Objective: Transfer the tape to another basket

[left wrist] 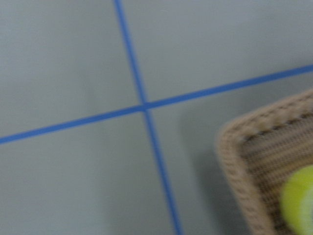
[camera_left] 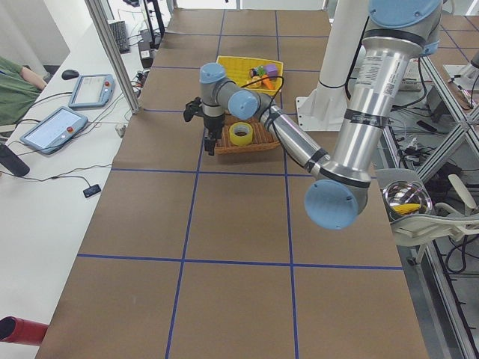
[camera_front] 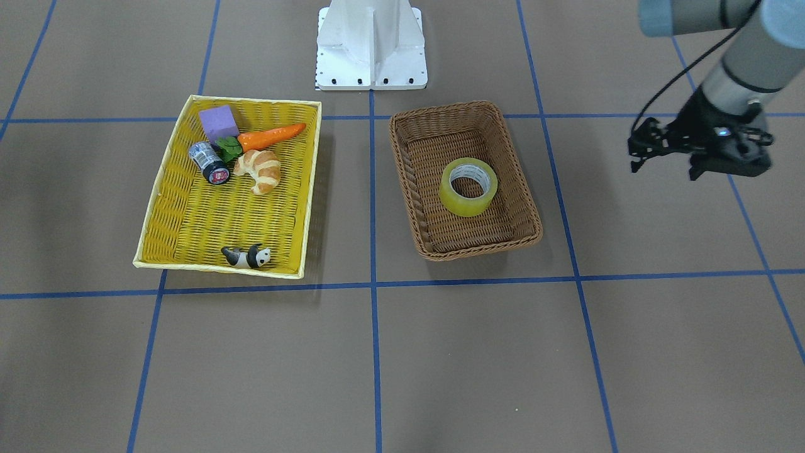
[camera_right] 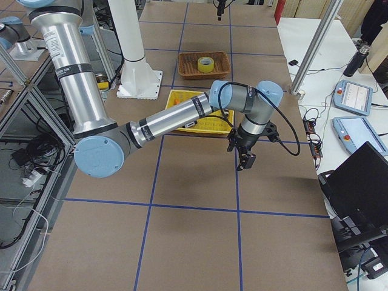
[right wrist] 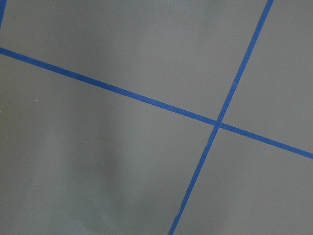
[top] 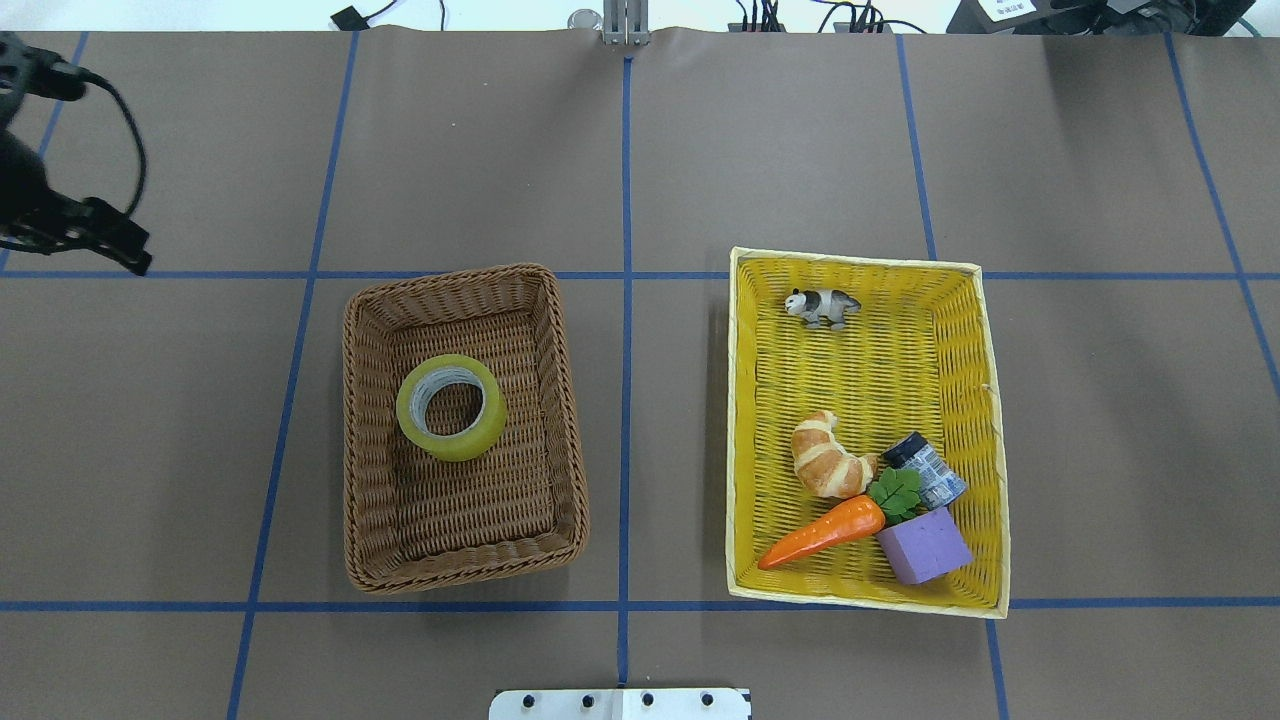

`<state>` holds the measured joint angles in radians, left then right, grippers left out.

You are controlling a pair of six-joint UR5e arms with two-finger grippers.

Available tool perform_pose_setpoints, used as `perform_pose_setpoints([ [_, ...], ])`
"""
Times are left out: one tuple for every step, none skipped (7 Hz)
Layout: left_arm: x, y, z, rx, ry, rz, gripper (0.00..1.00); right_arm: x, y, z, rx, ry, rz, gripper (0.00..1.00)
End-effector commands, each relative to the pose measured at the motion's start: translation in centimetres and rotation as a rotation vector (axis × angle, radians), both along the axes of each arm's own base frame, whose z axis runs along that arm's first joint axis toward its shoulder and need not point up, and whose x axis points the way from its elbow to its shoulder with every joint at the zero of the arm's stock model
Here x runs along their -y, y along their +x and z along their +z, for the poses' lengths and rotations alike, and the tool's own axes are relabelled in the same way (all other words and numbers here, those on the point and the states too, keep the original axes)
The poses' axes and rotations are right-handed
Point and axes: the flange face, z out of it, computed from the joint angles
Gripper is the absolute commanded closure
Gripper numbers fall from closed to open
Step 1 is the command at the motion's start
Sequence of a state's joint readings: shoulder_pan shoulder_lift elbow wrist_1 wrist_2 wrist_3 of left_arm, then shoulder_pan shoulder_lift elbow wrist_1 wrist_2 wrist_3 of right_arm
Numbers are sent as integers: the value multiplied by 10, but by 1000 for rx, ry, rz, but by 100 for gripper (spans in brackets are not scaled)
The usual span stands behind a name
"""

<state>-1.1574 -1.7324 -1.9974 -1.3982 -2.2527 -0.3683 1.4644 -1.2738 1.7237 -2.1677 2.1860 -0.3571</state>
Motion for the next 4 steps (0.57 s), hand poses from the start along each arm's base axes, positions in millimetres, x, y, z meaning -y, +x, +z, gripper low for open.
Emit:
perform_pose_setpoints([
  [-3,-97,93,12,-39,-6,2,-5,11,11,-4,-18,14,0],
  [-2,-147,153,31,-9,50,2,-12,18,21,-5,-35,28,0],
  [-1,-186,194,31,-5,67,2,-18,23,33,-5,-16,43,0],
  [4,-188,215,35,-31,73,2,-26,28,49,-1,17,55,0],
])
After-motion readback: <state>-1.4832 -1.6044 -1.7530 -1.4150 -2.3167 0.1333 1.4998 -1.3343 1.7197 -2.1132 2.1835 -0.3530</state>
